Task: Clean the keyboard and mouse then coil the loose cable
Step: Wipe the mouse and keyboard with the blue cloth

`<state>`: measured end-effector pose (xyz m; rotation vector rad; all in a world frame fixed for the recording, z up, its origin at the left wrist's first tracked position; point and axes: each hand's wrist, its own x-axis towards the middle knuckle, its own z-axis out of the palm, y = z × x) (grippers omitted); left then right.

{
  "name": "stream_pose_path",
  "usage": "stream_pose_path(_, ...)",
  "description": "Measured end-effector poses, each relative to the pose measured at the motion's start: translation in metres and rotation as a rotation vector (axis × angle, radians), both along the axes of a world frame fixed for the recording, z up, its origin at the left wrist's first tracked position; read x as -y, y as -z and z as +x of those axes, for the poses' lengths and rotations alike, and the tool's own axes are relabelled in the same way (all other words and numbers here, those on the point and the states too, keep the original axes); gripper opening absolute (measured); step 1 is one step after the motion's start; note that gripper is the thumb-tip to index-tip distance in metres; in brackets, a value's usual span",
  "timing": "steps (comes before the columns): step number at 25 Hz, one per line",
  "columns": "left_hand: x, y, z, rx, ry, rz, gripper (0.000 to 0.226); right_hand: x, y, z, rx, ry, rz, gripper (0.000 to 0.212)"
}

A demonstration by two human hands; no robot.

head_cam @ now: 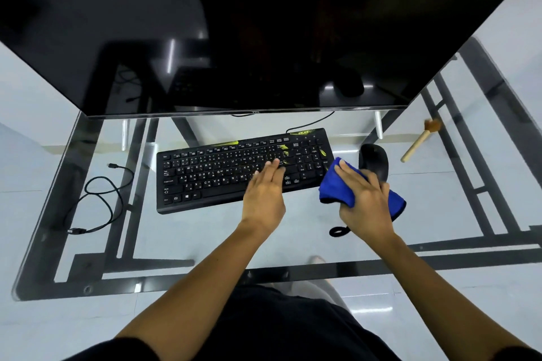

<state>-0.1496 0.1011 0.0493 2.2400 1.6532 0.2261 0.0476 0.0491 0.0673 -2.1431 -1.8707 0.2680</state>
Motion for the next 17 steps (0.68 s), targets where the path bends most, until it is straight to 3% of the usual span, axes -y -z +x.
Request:
stream_pose_path(6, 0.003, 0.006, 0.009, -0.013, 0.035, -0.054, 0.068, -0.030, 0.002, 0.008, 0.013, -0.133, -0.183, 0.075)
stream_pose_path(17, 0.001, 0.005, 0.011, -0.013, 0.029, -0.074, 0.066, -0.028, -0.010, 0.018, -0.017, -0.204, -0.168, 0.072)
